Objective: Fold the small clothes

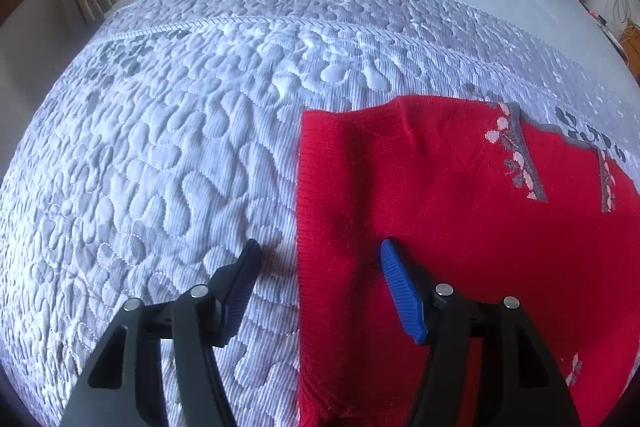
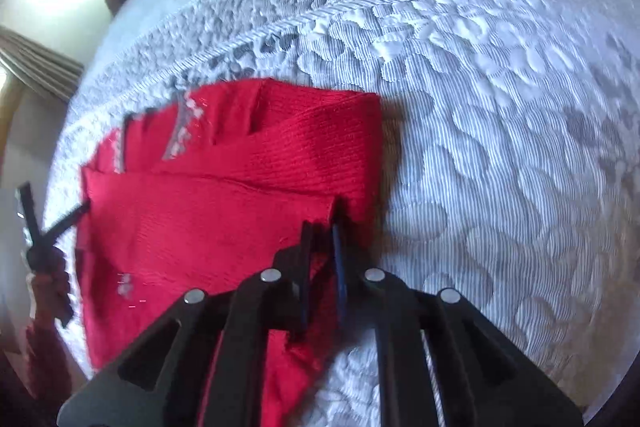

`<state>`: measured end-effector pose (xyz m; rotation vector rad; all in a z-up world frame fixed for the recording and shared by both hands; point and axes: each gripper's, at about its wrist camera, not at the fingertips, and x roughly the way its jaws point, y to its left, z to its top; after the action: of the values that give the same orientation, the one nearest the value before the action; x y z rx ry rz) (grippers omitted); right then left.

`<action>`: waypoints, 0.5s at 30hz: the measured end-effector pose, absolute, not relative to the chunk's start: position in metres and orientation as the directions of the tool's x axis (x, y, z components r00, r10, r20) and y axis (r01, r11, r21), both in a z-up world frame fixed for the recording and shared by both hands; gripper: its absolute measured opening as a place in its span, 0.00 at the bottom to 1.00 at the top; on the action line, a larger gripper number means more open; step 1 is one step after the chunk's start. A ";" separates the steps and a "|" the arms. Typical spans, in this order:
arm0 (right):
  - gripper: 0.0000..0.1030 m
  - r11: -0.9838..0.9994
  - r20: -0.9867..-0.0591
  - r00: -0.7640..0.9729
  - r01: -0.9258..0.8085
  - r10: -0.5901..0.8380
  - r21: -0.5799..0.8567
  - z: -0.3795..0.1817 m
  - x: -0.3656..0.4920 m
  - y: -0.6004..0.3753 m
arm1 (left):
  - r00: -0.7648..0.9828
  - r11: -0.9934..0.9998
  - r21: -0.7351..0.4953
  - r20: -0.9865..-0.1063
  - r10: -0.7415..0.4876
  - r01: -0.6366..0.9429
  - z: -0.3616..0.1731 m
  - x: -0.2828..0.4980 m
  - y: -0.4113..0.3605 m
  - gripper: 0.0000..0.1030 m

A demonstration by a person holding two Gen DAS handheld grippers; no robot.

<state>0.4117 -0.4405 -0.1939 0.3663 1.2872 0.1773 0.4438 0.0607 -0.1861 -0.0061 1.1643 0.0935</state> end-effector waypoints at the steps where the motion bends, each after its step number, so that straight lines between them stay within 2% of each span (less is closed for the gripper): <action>1: 0.19 0.923 -0.895 0.284 0.076 0.343 0.378 -0.188 0.404 -0.442 | 0.387 0.996 0.029 -0.920 0.058 -0.081 -0.182 0.440 0.062 0.60; 3: 0.26 0.926 -0.895 0.285 0.053 0.344 0.373 -0.180 0.393 -0.439 | 0.393 0.998 -0.012 -0.919 0.016 -0.070 -0.173 0.426 0.064 0.60; 7: 0.26 0.896 -0.869 0.257 0.031 0.422 0.444 -0.175 0.380 -0.438 | 0.383 0.999 0.002 -0.924 0.018 -0.043 -0.176 0.412 0.054 0.60; 9: 0.20 0.910 -0.886 0.239 0.015 0.398 0.414 -0.177 0.380 -0.431 | 0.380 0.999 0.023 -0.924 0.036 -0.038 -0.182 0.411 0.050 0.61; 10: 0.07 0.932 -0.912 0.216 0.023 0.349 0.362 -0.183 0.383 -0.427 | 0.376 0.999 0.028 -0.925 0.042 -0.044 -0.185 0.411 0.049 0.62; 11: 0.01 0.948 -0.935 0.182 0.036 0.305 0.317 -0.191 0.384 -0.425 | 0.373 0.999 0.022 -0.927 0.038 -0.049 -0.187 0.412 0.050 0.63; 15: 0.00 0.933 -0.927 0.182 0.090 0.329 0.349 -0.199 0.379 -0.433 | 0.363 0.999 -0.017 -0.932 -0.001 -0.042 -0.190 0.414 0.058 0.67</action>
<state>0.3794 -0.4334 -0.1989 0.3607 1.3861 0.1734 0.4136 0.0578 -0.1902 -0.0398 1.1996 0.0263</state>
